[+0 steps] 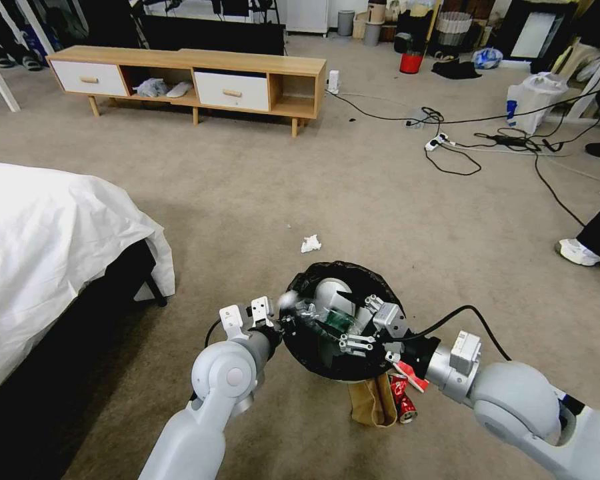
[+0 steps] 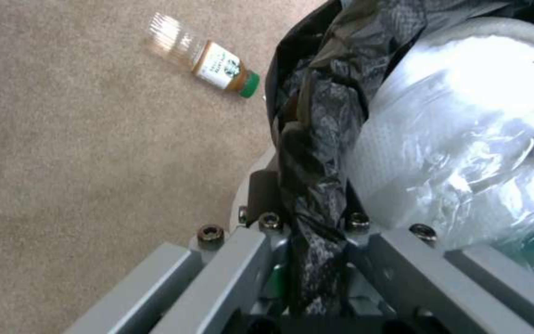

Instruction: Pick up the trash bin, then pick up the garbage from the floor and place it into the trash bin.

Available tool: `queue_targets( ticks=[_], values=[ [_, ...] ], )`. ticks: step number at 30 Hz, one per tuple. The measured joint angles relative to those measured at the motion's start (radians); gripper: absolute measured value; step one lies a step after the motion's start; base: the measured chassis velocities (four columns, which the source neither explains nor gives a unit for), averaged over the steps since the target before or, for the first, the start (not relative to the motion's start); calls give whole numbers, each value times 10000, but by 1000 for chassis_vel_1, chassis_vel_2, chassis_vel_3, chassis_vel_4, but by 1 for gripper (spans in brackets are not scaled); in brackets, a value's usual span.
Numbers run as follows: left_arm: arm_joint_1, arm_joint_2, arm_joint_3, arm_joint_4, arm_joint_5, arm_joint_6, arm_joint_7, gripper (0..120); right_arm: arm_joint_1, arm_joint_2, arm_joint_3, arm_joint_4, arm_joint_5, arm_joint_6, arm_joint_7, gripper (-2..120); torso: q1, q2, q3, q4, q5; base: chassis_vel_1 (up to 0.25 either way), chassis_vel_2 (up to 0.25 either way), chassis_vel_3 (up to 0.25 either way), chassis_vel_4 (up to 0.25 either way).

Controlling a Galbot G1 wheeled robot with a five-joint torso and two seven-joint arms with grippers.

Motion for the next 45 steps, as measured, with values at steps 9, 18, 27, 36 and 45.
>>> queue_targets(
  ticks=[9,18,27,36,45],
  values=[
    [-31,38,-46,0,-10,0,4,2,21,0,-21,2,-3,-18,-14,99,0,0,0,0,0,0,0,0,0],
    [-34,29,-67,4,-10,0,12,2,32,6,-42,-7,-7,-28,-16,99,0,0,0,0,0,0,0,0,0],
    [-2,28,-130,38,78,0,36,2,52,-6,191,122,106,-34,13,99,0,1,0,0,3,0,0,0,0],
    [329,321,-505,-134,160,-12,74,2,-380,-637,1852,582,754,-41,119,99,0,0,0,0,-1,0,0,0,0],
    [772,782,-958,-387,193,-68,138,2,-834,-970,3128,834,1167,-50,378,99,0,1,0,1,0,0,0,0,0]
  ],
)
